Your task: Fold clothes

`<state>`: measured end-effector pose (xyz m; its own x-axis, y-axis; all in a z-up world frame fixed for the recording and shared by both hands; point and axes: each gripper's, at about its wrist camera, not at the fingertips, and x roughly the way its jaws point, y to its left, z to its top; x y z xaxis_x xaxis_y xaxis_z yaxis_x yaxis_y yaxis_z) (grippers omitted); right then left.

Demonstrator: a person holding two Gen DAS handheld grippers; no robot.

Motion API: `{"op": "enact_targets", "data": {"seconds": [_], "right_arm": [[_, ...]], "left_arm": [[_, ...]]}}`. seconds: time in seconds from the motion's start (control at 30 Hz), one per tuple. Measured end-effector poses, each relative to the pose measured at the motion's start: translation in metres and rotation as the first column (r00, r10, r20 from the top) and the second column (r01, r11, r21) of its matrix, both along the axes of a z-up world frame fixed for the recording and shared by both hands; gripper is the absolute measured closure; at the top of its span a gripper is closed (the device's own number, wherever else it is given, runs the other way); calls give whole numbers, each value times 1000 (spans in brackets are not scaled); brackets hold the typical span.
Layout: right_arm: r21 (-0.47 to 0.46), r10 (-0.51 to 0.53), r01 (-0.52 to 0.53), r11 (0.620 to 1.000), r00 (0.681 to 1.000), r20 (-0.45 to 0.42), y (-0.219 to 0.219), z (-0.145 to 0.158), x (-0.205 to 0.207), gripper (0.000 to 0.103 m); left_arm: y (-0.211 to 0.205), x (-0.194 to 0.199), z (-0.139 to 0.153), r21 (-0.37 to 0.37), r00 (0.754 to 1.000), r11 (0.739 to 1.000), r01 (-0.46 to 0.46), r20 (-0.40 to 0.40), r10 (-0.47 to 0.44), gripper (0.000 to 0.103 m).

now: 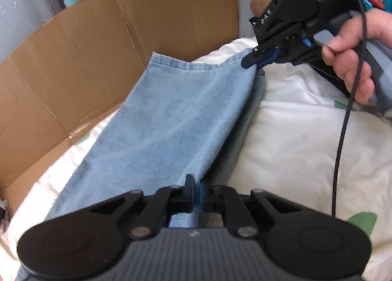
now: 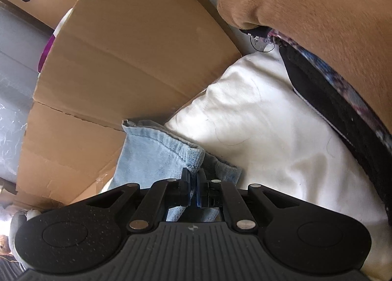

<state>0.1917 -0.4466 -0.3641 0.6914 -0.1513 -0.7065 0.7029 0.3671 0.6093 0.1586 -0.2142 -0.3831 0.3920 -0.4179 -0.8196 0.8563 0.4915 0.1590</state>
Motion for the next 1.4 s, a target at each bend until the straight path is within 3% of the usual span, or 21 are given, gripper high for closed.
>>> {"op": "enact_targets", "data": {"seconds": [0.07,0.1,0.13,0.4,0.67,0.87,1.17,1.27,1.4], "right_arm": [[31,15,-15,999,1000,13,2,-4,-2,68],[51,20,-22,998,999,35,5,-6,-4,47],[73,30,-34,997,998,56,8,-8,-4,43],[216,122,-152,964,981,148,31,-27,19,36],[306,153,-184,934,981,122,46,-37,17,28],[282,132,-153,947,987,92,45,-39,13,31],[156,15,-18,988,1000,18,17,-33,10,90],[124,-31,30,992,1000,4,7,-29,4,100],[65,-37,40,997,999,-38,7,-22,2,101]], "left_arm": [[2,6,1,-18,999,1000,-12,-34,11,99],[4,8,1,-25,999,1000,-17,-47,16,99],[5,10,2,-32,998,999,-24,-58,22,99],[8,17,2,-43,996,999,-21,-83,17,99],[6,15,-6,-27,994,1000,5,-109,-8,99],[4,3,-23,-8,993,997,71,-98,-71,100],[1,7,-33,-14,993,997,78,-89,-79,100],[0,6,-32,-18,993,996,89,-81,-90,100],[-6,1,-33,4,992,994,106,-73,-106,99]]}}
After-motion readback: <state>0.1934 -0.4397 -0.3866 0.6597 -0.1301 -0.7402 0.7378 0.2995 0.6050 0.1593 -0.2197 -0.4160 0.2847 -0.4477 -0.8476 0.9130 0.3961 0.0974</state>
